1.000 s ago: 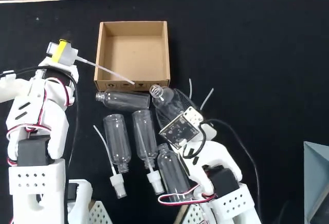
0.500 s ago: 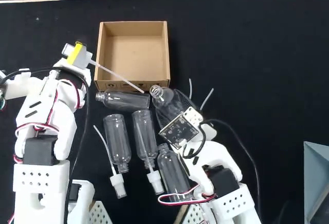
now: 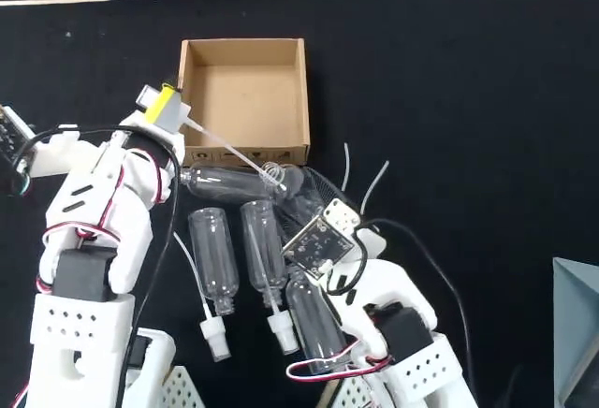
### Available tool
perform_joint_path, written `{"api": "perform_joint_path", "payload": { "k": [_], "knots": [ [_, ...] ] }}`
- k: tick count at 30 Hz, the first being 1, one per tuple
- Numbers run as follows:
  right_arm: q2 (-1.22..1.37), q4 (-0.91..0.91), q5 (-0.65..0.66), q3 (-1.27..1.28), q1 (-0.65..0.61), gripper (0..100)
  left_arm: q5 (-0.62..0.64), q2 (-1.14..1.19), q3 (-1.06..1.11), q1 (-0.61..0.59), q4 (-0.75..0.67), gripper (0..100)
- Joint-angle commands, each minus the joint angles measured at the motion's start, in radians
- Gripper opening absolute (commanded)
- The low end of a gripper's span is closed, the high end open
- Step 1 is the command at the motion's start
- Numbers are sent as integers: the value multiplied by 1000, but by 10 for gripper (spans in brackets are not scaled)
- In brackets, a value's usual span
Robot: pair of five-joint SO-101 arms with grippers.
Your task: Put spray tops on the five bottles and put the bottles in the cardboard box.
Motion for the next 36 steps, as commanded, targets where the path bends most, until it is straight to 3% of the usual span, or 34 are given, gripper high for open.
{"api": "perform_joint_path", "payload": {
  "k": [1, 7, 15, 36],
  "knots": [
    [-13, 6, 9, -7, -14, 12, -9, -23, -16, 15, -6, 28],
    [-13, 5, 9, -5, -14, 12, -9, -23, -1, 4, -14, 28],
    [-13, 5, 9, -5, -14, 11, 60, -23, 10, -116, -87, 28],
    [-13, 5, 9, -5, -14, 11, 37, -23, 61, -99, -89, 28]
  ]
}}
